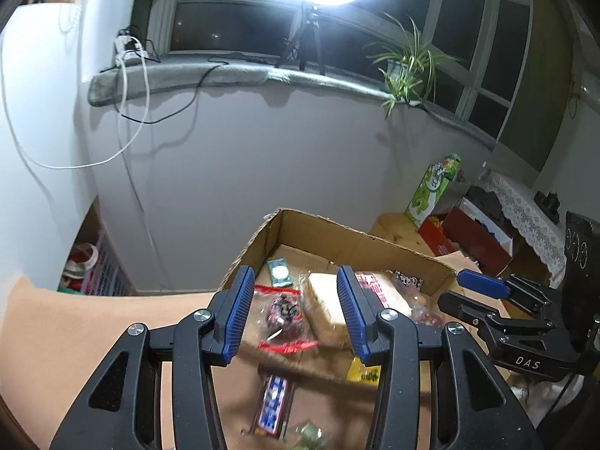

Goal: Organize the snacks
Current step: 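Open both tools in the box and withdraw them toward the table, then grasp the chocolate bar with the left tool while the right grasps the green packet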

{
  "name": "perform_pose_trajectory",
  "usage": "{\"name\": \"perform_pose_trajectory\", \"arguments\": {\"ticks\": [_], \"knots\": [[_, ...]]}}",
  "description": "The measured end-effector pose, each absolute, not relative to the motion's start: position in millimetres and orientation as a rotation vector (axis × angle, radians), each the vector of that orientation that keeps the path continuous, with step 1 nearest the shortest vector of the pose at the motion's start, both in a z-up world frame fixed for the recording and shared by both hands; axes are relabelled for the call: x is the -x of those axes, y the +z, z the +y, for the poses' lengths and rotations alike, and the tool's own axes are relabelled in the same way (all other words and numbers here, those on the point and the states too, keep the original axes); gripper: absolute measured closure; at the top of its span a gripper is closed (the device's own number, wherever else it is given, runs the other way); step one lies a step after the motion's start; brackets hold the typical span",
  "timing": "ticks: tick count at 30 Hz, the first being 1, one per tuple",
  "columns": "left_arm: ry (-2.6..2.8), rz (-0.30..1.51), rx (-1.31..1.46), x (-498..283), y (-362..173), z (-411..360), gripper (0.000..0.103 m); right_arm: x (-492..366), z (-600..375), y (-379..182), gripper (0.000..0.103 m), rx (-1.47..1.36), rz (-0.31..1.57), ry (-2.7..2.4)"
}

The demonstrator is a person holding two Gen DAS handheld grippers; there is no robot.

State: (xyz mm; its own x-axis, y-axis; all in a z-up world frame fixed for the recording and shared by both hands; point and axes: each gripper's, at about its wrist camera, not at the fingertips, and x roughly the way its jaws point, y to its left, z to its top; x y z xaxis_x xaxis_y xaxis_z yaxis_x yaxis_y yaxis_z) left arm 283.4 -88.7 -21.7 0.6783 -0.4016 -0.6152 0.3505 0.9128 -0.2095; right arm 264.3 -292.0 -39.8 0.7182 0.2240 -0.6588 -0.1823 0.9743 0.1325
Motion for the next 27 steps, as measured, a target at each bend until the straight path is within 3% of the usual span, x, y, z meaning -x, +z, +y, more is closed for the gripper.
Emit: {"name": "perform_pose_trajectory", "arguments": {"ticks": [13,24,27], "knots": [[-0.362,0.668,0.12,-221.4,-11.3,-21.0,0.058,-202.8,-243.3,-29.4,0.046,-0.025,0.71,0.304],[-0.327,0.744,0.125,-189.0,-50.0,18.7,0.058,-183.2,-205.1,-69.9,0.046,-0.036,0.795,0.361],[-0.33,0.77,0.101,-186.5,-60.9,21.9,0.051,-184.8,-197.7,-82.8,0.046,-0.034,0.822,0.364]]}}
